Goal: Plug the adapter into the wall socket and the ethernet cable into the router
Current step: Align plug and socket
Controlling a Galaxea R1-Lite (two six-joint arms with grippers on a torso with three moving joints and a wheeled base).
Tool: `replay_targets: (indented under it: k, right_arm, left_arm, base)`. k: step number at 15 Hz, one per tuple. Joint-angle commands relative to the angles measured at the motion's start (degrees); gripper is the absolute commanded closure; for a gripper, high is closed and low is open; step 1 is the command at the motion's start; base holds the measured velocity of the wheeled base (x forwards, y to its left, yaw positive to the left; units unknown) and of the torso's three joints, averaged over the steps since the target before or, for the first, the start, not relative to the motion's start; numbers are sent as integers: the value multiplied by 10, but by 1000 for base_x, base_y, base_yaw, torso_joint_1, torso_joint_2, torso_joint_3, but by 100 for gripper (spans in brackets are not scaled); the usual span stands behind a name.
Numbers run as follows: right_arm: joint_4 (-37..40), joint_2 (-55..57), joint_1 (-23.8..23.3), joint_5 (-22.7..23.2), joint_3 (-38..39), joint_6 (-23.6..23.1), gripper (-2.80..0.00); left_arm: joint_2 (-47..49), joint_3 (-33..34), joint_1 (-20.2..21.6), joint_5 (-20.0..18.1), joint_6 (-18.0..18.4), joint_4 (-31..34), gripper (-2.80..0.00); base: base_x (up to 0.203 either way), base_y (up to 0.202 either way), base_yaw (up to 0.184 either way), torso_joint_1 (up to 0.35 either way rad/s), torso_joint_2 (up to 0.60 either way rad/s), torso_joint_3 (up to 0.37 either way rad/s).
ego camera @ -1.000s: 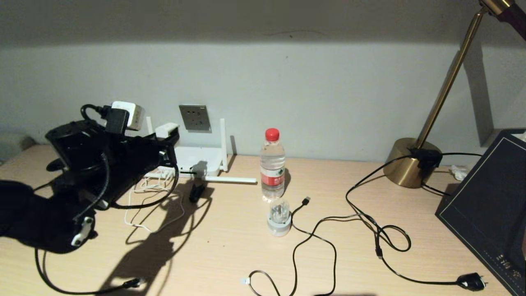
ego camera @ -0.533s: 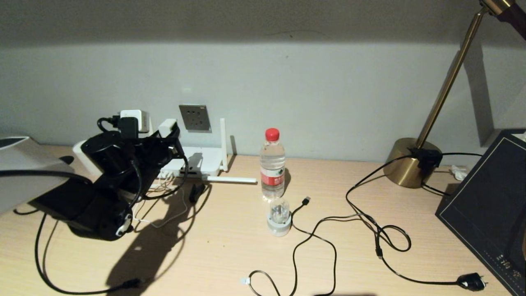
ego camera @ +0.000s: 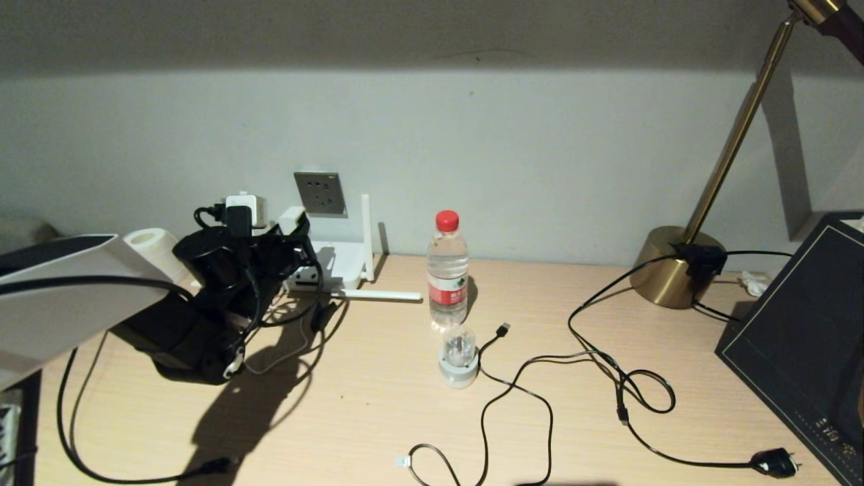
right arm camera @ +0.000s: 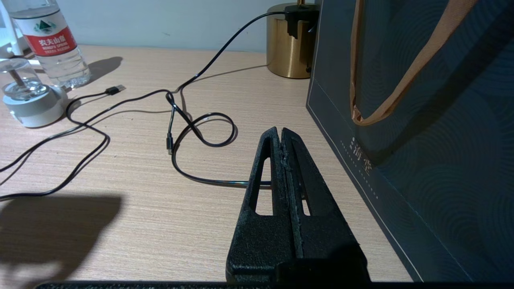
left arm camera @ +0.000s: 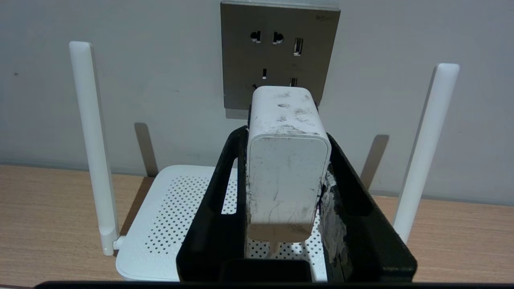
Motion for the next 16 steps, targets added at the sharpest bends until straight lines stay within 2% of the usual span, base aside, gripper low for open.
replay_targets:
  k: [1,11,16]
  right_arm:
    - [0,1,0,0,18,0,0]
    - [0,1,0,0,18,0,0]
    - [0,1,0,0,18,0,0]
  left_arm:
    - [7,-2,0,0,1,-4,0]
    - [30,-90,0,0,2,52,0]
    - [37,-110,0,0,2,60,0]
  base:
    - [0,0,0,0,0,0]
    - [0,0,0,0,0,0]
    - [0,0,0,0,0,0]
